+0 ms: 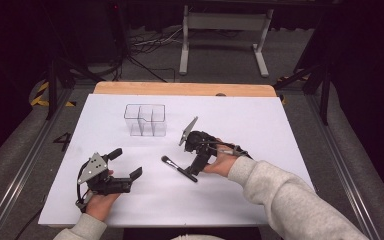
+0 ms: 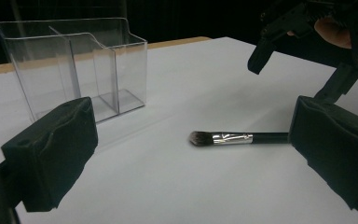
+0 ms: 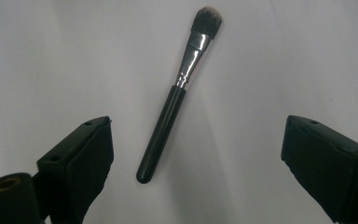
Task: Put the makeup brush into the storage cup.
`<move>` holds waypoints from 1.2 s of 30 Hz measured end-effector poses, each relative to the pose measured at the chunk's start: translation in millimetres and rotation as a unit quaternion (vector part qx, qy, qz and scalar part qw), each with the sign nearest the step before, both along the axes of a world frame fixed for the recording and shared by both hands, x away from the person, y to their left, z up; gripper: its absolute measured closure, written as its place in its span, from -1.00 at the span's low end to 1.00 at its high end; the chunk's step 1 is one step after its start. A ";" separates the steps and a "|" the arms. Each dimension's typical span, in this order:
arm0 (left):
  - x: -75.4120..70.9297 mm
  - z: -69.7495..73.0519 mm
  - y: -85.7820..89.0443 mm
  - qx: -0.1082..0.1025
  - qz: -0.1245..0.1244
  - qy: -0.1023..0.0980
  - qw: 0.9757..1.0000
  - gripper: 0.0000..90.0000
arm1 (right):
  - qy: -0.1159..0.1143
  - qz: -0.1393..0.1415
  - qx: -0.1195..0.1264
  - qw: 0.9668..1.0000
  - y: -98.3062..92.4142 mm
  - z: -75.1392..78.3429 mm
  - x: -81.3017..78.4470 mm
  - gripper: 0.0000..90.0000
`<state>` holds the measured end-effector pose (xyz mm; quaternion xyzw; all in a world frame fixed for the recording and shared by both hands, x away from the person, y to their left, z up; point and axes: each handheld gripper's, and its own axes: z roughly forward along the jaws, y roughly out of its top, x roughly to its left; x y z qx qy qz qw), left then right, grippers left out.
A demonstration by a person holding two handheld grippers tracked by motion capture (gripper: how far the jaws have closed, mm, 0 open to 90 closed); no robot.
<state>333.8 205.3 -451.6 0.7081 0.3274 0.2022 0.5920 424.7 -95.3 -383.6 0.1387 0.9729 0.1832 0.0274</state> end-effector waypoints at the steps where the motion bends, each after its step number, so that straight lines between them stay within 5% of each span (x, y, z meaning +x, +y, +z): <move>1: -0.1 -0.1 -0.2 0.000 0.000 0.000 1.000 -0.95 | 0.001 0.001 -0.001 1.000 0.8 -1.9 -0.2 -0.76; 19: 0.7 -0.1 -1.2 0.000 0.000 -0.002 1.000 -0.95 | 0.005 -0.002 -0.040 0.999 7.6 -23.2 -0.8 -0.60; 36: 1.6 -1.0 -1.8 -0.001 -0.008 0.006 1.000 -0.96 | 0.019 -0.003 -0.046 0.999 12.4 -31.9 -1.3 -0.41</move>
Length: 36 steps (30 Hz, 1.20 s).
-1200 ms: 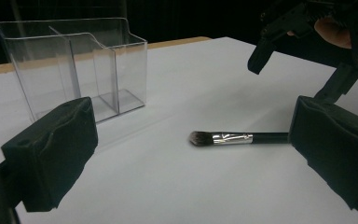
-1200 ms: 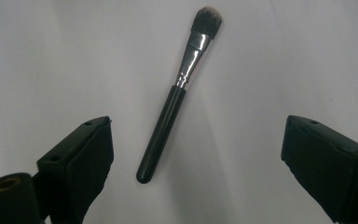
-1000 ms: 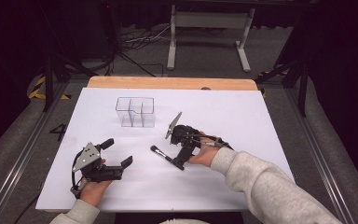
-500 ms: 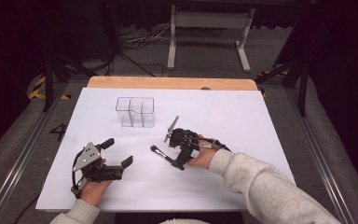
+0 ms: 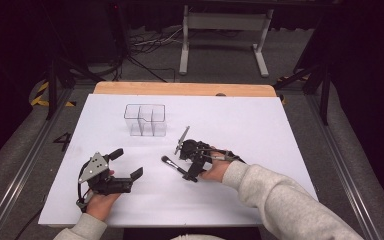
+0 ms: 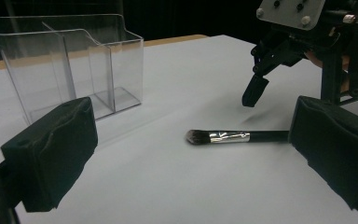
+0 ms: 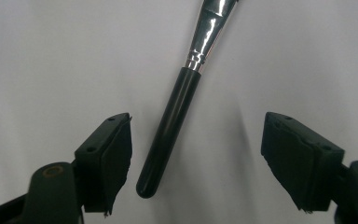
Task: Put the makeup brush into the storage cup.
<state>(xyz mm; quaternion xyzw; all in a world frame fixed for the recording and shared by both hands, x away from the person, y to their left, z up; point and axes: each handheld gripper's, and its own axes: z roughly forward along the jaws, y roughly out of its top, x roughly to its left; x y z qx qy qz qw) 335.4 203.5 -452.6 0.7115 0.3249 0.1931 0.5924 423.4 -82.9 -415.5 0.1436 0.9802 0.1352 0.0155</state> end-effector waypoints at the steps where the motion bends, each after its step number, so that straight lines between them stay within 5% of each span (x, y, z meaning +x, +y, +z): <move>1: 0.1 0.0 -0.1 0.002 -0.001 -0.001 1.000 -0.96 | -0.002 0.003 -0.002 1.000 -0.1 -0.5 0.2 -0.39; 36: 0.5 0.1 0.5 0.001 0.003 -0.001 1.000 -0.97 | 0.001 0.006 -0.030 1.000 5.2 -6.9 0.4 0.45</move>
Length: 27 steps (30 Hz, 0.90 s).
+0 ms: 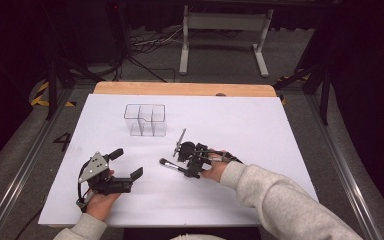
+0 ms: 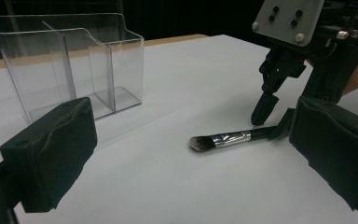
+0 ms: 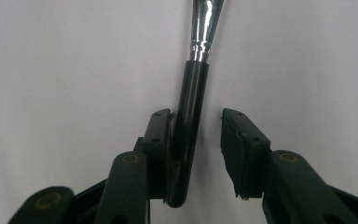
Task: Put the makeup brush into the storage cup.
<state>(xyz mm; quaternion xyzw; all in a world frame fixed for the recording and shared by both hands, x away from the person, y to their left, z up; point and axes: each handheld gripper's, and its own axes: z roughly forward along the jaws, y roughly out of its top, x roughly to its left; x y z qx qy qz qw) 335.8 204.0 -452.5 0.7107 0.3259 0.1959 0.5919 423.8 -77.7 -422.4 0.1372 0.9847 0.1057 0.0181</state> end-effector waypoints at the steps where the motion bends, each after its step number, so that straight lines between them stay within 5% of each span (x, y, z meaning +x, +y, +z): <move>1: 0.0 0.0 0.0 0.000 0.000 0.000 1.000 -0.97 | 0.000 0.001 -0.002 1.000 0.2 0.1 0.0 0.48; 8: 0.3 0.0 0.1 0.000 -0.001 0.000 1.000 -0.97 | 0.001 0.004 -0.008 1.000 1.0 0.5 -1.2 0.74; 18: -0.2 0.3 0.7 -0.003 0.002 -0.001 1.000 -0.97 | 0.000 0.020 -0.015 1.000 1.7 2.5 -3.3 0.76; 27: 0.0 0.5 1.3 -0.001 0.002 0.001 1.000 -0.97 | -0.011 0.024 0.018 0.999 -6.7 18.1 -5.1 0.76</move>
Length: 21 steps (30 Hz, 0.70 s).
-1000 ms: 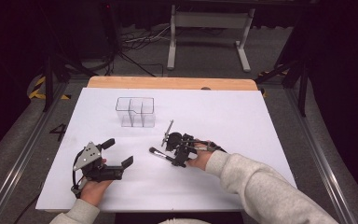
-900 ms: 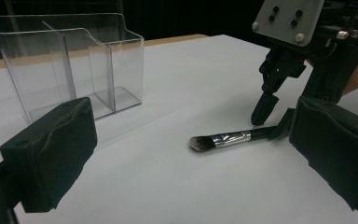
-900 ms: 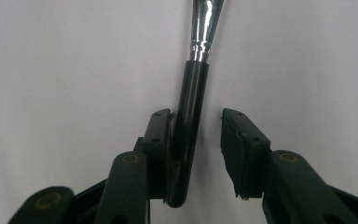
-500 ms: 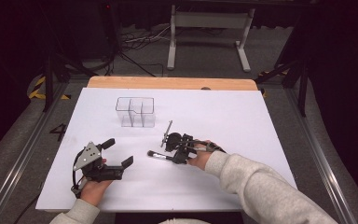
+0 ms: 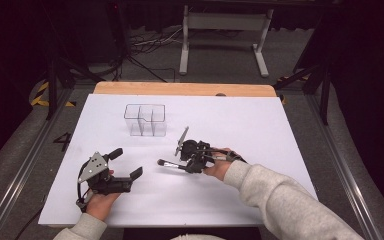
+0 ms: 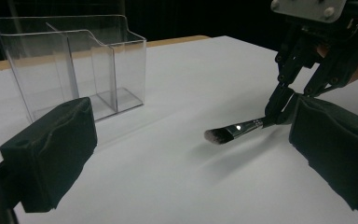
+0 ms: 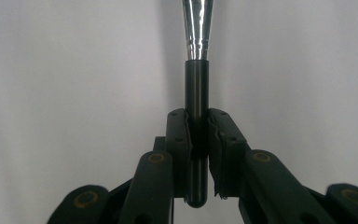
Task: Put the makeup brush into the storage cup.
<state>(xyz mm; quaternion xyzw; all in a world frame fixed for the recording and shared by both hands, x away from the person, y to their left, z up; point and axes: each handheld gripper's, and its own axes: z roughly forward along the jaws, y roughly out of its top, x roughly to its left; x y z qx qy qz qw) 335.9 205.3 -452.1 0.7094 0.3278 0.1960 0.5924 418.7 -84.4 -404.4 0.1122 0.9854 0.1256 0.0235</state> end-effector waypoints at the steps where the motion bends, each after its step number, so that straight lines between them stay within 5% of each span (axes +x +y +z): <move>1: 0.0 0.0 0.2 -0.001 0.000 0.000 1.000 -0.96 | -0.001 0.000 0.004 1.000 -1.3 2.0 -1.0 0.76; 14: 0.2 -0.3 -0.6 0.000 -0.001 0.001 1.000 -0.96 | -0.021 -0.005 0.060 0.998 -22.1 29.6 -4.4 0.76; 21: 0.3 -0.4 -1.3 0.001 0.000 0.001 1.000 -0.96 | -0.032 -0.001 0.116 0.993 -35.5 42.5 -6.4 0.76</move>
